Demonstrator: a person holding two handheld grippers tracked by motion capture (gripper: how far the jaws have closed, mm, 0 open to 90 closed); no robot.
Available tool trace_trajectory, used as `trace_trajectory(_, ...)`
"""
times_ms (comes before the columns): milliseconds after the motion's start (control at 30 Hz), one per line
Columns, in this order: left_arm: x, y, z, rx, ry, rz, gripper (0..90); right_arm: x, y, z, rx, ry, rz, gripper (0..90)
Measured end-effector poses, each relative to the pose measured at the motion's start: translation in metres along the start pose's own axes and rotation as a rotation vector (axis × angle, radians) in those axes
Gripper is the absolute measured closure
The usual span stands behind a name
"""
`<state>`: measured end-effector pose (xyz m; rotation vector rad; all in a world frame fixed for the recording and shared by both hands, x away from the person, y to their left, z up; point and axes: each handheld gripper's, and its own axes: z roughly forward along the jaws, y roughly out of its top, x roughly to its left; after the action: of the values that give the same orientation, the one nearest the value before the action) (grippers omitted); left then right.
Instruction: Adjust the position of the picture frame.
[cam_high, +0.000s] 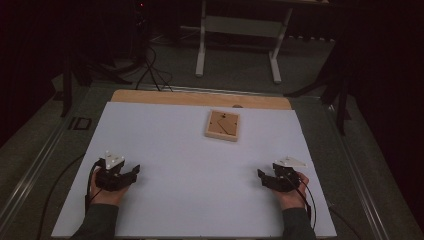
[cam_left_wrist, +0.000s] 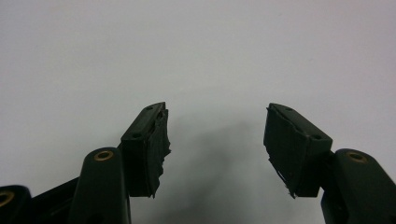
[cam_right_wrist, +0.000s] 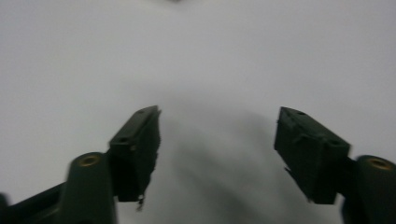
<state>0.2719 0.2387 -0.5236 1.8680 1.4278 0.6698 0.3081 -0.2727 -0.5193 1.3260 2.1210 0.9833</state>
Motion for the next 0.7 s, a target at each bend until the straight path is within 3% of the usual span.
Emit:
trace_trajectory(233,-0.003,0.002,0.001,-0.001,-0.018,0.026,38.9,0.006,0.002,-0.005,-0.035,0.006,-0.046,38.7)
trace_trajectory(700,-0.01,0.002,-0.001,-0.009,-0.033,0.056,38.3,0.016,0.01,-0.012,-0.08,0.022,-0.056,42.6)
